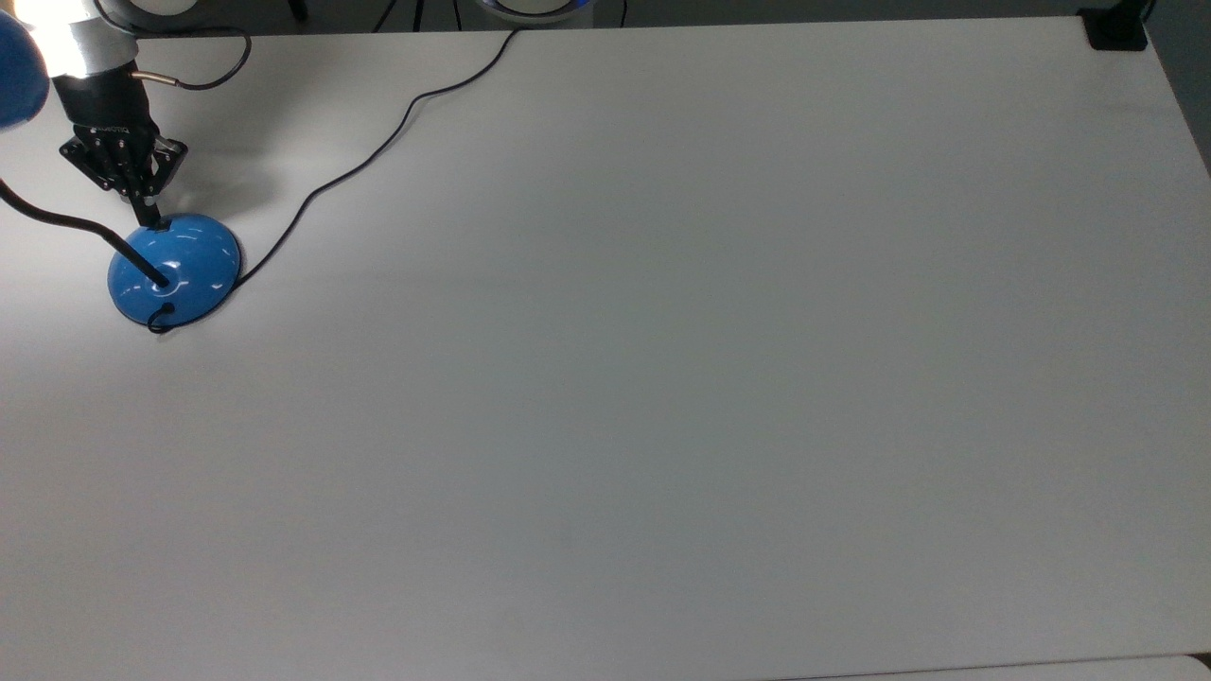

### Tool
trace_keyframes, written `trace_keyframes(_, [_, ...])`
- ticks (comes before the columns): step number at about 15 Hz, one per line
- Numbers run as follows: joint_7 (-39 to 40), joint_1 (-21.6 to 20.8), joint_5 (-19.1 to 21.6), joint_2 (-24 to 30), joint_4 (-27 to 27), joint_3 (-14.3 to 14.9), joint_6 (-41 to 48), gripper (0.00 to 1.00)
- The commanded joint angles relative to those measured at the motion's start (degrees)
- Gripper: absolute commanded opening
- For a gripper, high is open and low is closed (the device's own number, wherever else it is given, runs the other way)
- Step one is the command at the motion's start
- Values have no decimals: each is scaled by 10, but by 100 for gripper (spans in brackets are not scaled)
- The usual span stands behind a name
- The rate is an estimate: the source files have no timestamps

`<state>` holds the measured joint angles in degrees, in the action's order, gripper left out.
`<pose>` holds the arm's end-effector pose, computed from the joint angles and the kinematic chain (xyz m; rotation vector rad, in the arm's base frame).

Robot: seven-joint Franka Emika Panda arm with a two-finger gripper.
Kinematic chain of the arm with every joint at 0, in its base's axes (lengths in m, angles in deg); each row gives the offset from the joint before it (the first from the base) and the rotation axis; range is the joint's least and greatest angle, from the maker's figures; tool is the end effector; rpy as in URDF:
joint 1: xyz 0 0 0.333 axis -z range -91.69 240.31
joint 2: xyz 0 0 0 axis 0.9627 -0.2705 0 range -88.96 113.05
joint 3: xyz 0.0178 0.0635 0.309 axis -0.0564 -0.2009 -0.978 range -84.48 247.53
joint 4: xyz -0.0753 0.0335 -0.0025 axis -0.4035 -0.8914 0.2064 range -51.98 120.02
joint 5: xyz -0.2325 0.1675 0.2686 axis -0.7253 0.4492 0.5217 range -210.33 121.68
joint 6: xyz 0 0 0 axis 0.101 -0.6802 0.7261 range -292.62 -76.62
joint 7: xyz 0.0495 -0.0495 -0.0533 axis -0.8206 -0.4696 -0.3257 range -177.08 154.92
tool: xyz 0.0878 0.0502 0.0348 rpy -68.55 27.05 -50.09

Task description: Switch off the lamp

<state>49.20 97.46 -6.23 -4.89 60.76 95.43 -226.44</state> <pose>0.4876 -0.3762 0.3284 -3.0375 0.1533 -0.6860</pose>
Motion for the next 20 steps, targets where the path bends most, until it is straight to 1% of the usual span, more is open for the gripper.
trace_keyframes(1, [15, -3, 13, 14, 17, -2, 15, 0])
trace_keyframes(7, [24, -5, 9, 8, 18, -2, 12, 0])
trace_keyframes(11, [73, 1, 9, 9, 35, -2, 11, 0])
trace_keyframes(14, [106, 15, 8, 23, 41, -1, 27, 0])
trace_keyframes(15, [112, 18, -1, 30, 40, 1, 45, 0])
trace_keyframes(16, [112, 25, -22, 39, 39, 2, 65, 0])
trace_keyframes(19, [107, 53, -106, 81, 32, 5, 164, 0])
trace_keyframes(20, [106, 62, -136, 95, 21, 9, 206, 0])
